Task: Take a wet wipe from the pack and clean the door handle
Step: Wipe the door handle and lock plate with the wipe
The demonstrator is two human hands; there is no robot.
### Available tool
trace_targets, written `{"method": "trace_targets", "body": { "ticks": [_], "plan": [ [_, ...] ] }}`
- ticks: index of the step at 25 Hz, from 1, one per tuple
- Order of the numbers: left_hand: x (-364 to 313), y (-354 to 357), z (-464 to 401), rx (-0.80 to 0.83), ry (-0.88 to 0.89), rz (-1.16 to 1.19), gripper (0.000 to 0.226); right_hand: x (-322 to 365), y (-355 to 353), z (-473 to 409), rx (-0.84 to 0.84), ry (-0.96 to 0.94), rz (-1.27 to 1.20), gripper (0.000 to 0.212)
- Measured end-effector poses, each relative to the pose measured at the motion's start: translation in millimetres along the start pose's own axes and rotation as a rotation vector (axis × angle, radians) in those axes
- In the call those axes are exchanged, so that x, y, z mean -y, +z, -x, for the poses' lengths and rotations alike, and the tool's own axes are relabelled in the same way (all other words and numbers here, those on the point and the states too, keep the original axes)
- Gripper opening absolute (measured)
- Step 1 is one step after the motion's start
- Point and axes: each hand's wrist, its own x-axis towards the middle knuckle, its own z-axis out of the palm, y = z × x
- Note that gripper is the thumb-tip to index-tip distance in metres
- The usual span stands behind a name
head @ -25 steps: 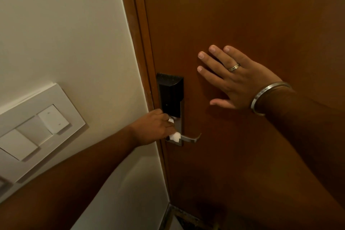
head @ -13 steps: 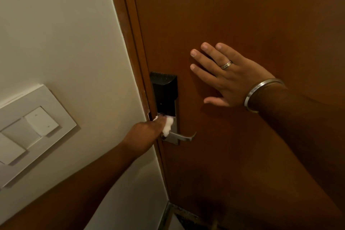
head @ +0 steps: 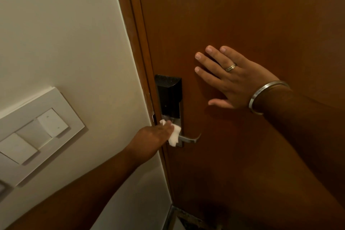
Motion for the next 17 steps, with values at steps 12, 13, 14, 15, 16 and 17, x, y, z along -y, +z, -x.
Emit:
{"method": "trace_targets", "body": {
  "ticks": [12, 13, 14, 15, 16, 17],
  "plan": [
    [-50.3, 7.5, -8.8, -0.006, 0.240, -0.060, 0.047, 0.4, -1.9, -1.3, 0.014, 0.009, -0.016, 0.096],
    [-34.2, 2.2, -5.2, -0.024, 0.251, -0.032, 0.047, 1.0, -1.6, -0.9, 0.011, 0.008, -0.015, 0.096],
    [-18.7, -2.6, -3.9, -0.029, 0.267, -0.032, 0.049, 0.6, -1.0, -0.3, 0.008, 0.006, -0.015, 0.096],
    [-6.2, -6.2, -4.2, -0.026, 0.290, -0.056, 0.050, -0.1, -0.7, 0.1, 0.004, 0.007, -0.017, 0.096],
    [3.0, -8.2, -5.6, -0.020, 0.295, -0.079, 0.052, -0.7, -1.0, 0.7, 0.003, 0.009, -0.024, 0.096],
    [9.6, -9.0, -8.3, -0.011, 0.284, -0.088, 0.053, -0.8, -1.2, 1.5, 0.003, 0.008, -0.029, 0.096]
  ]
}}
